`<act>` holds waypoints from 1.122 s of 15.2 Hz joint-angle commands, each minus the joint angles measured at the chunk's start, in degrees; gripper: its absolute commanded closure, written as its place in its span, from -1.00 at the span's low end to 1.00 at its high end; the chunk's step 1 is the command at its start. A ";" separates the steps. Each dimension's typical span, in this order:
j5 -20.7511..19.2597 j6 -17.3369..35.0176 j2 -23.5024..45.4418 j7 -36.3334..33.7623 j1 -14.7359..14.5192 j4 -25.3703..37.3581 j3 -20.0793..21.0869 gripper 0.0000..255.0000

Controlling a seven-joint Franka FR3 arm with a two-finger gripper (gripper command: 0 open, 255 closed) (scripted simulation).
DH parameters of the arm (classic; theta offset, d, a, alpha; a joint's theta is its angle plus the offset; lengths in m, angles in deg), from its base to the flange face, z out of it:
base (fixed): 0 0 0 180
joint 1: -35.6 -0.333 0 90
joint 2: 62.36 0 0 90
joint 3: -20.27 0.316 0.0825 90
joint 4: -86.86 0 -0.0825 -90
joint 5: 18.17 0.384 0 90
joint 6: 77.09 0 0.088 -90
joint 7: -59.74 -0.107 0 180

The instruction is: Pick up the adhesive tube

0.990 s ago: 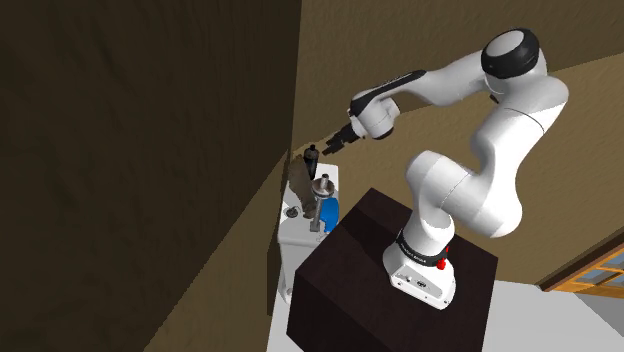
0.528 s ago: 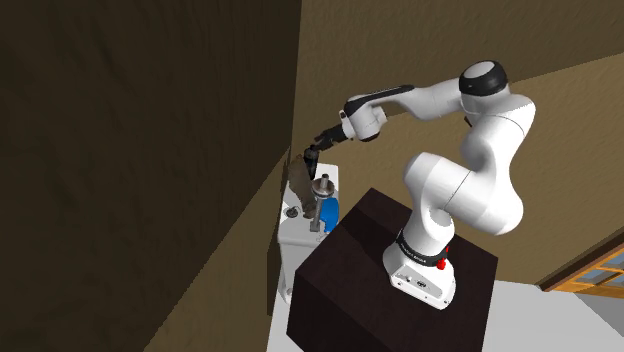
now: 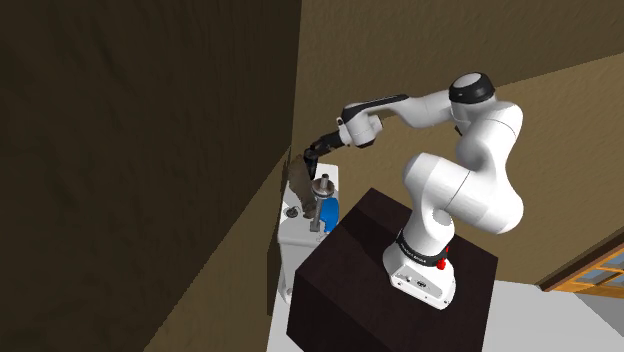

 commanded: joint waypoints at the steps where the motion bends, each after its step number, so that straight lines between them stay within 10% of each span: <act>1: -0.14 0.21 -0.63 0.31 -0.30 0.36 -0.32 -1.00; 2: -0.15 0.22 -0.72 0.29 -0.47 0.52 -0.37 1.00; 17: 0.83 -0.85 3.27 -1.76 1.25 -1.77 1.87 1.00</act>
